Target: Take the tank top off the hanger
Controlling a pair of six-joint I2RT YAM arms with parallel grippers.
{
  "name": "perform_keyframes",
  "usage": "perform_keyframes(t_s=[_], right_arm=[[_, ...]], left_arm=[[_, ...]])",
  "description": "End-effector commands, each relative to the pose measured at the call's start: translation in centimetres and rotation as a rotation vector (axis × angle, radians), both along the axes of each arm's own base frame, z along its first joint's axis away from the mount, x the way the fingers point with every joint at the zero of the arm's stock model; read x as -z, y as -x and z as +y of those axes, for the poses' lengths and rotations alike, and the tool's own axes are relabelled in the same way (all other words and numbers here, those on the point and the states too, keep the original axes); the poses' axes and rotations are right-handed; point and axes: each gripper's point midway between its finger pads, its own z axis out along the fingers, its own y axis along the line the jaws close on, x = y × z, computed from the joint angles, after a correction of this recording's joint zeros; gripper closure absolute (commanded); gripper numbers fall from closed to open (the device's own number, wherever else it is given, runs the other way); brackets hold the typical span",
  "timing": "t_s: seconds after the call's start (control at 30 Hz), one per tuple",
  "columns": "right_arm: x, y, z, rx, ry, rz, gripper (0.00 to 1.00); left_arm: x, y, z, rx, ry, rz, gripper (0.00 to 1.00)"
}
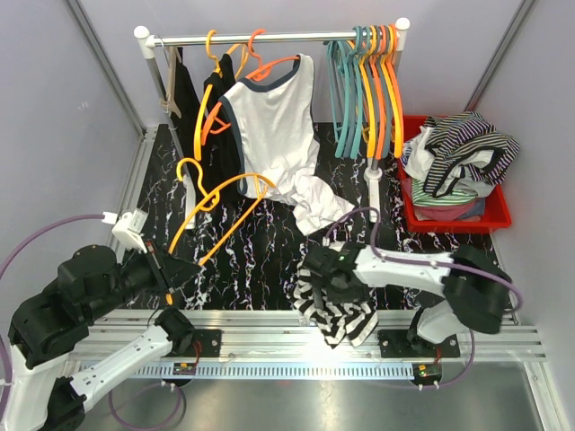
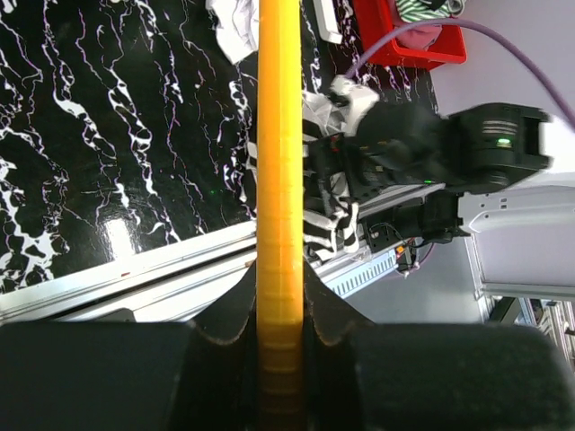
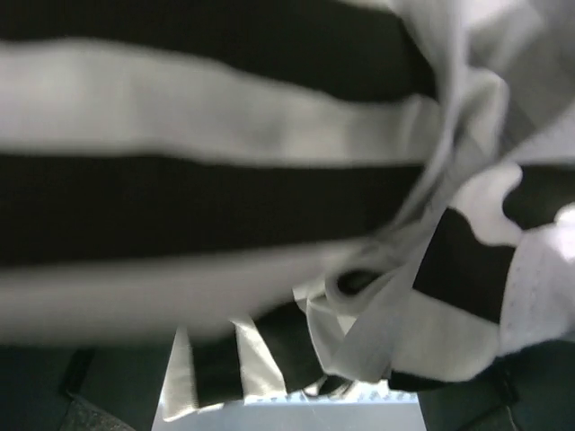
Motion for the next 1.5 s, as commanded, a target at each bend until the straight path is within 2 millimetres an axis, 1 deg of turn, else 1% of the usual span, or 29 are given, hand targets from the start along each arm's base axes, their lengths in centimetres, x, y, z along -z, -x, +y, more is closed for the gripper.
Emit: perform_keyframes(t_s=[0.0,0.07,0.13,0.17,0.2,0.23,0.27,0.3,0.33,0.37,0.5,0.57,0.6,0.77,0.8,0.87,0.9,0.93,0.97,1.0,1.03,1.07,1.17,1.2,1.27,1.3,1.33,1.4,1.47], right_arm=[[1.7,-2.1,1.7,0.073,0.023,-0.046,0.00],[4.4,-1.9,1.6,0.100,0.066,0.006,0.00],[5.8,-2.2,1.8,0.144,0.049,0.039,0.15],[5.7,-2.4,1.9,0.156,0.029,0.038,0.34],[5.3,-2.7,2.1,0.172,0.004,0.026,0.78],[3.7,-3.3,1.7,0.194,-0.036,-0.016,1.00],[2.7,-3.6,1.3,0.212,-0.043,-0.049,1.00],[1.6,-3.9,-0.3,0.229,-0.011,-0.089,1.00],[-0.9,-4.5,-0.6,0.248,-0.068,-0.145,1.00],[-2.0,-5.1,-1.8,0.284,-0.071,-0.177,1.00],[-6.8,-6.3,-8.7,0.499,-0.070,-0.331,1.00],[-8.0,-6.9,-11.2,0.601,-0.060,-0.382,1.00],[-8.4,-7.4,-13.4,0.683,-0.030,-0.407,1.00],[-12.1,-9.8,-18.5,0.887,-0.046,-0.518,1.00],[-13.2,-11.3,-18.8,0.901,-0.084,-0.568,1.00],[-16.0,-13.9,-21.9,0.993,-0.098,-0.641,1.00],[-19.3,-16.1,-22.1,0.958,-0.175,-0.702,1.00],[-19.5,-17.6,-25.9,1.074,-0.147,-0.689,1.00],[-20.6,-18.9,-27.1,1.091,-0.174,-0.701,1.00],[-25.2,-20.7,-28.1,1.095,-0.206,-0.788,1.00],[-24.4,-22.8,-29.2,1.108,-0.167,-0.719,1.00],[-25.7,-23.8,-30.7,1.141,-0.162,-0.738,1.00],[-31.9,-29.5,-32.6,1.157,-0.349,-0.895,1.00],[-35.4,-32.4,-33.1,1.107,-0.412,-0.996,1.00],[-38.7,-35.5,-32.9,1.011,-0.516,-1.084,1.00],[-42.7,-37.2,-32.3,0.901,-0.624,-1.197,1.00],[-42.6,-39.0,-32.7,0.884,-0.657,-1.219,1.00],[-44.6,-41.2,-33.1,0.825,-0.745,-1.350,1.00],[-42.6,-43.5,-34.3,0.892,-0.849,-1.307,1.00]], left_arm=[[-2.3,-0.7,-0.7,-0.002,0.080,-0.077,1.00],[-2.3,-0.7,-0.7,-0.002,0.081,-0.078,1.00],[-2.7,-0.6,-0.6,0.000,0.086,-0.083,1.00],[-2.8,-0.5,-0.6,0.000,0.088,-0.086,1.00],[-2.9,-0.4,-0.6,0.003,0.094,-0.085,1.00],[-2.9,-0.4,-0.6,0.007,0.095,-0.084,1.00],[-2.9,-0.3,-0.6,0.008,0.097,-0.085,1.00],[-2.8,-0.3,-0.6,0.007,0.098,-0.082,1.00],[-2.9,-0.3,-0.6,0.007,0.102,-0.084,1.00],[-2.8,0.1,-0.9,0.029,0.111,-0.078,1.00],[-2.7,-0.1,-1.0,0.024,0.126,-0.083,1.00],[-2.8,0.0,-1.2,0.031,0.129,-0.080,1.00],[-2.8,-0.1,-1.3,0.032,0.124,-0.080,1.00],[-3.3,-0.2,-1.7,0.056,0.103,-0.072,1.00],[-3.7,-0.2,-1.9,0.066,0.105,-0.073,1.00],[-4.0,-0.1,-2.3,0.088,0.106,-0.070,1.00],[-4.1,-0.3,-2.5,0.096,0.098,-0.067,1.00],[-4.0,-0.3,-2.7,0.106,0.094,-0.062,1.00],[-4.1,0.0,-3.0,0.126,0.099,-0.057,1.00],[-3.8,-0.2,-3.3,0.135,0.094,-0.047,1.00],[-3.9,-0.3,-3.6,0.138,0.101,-0.048,1.00],[-3.9,-0.1,-3.8,0.154,0.111,-0.045,1.00],[-3.9,-0.2,-4.2,0.163,0.127,-0.041,1.00],[-3.8,-0.2,-4.3,0.166,0.124,-0.043,1.00],[-3.7,-0.2,-4.2,0.168,0.118,-0.041,1.00],[-3.7,-0.1,-4.2,0.167,0.117,-0.044,1.00],[-3.9,-0.2,-4.3,0.169,0.124,-0.052,1.00],[-3.8,-0.2,-4.3,0.164,0.141,-0.055,1.00],[-3.9,-0.2,-4.3,0.157,0.156,-0.062,1.00]])
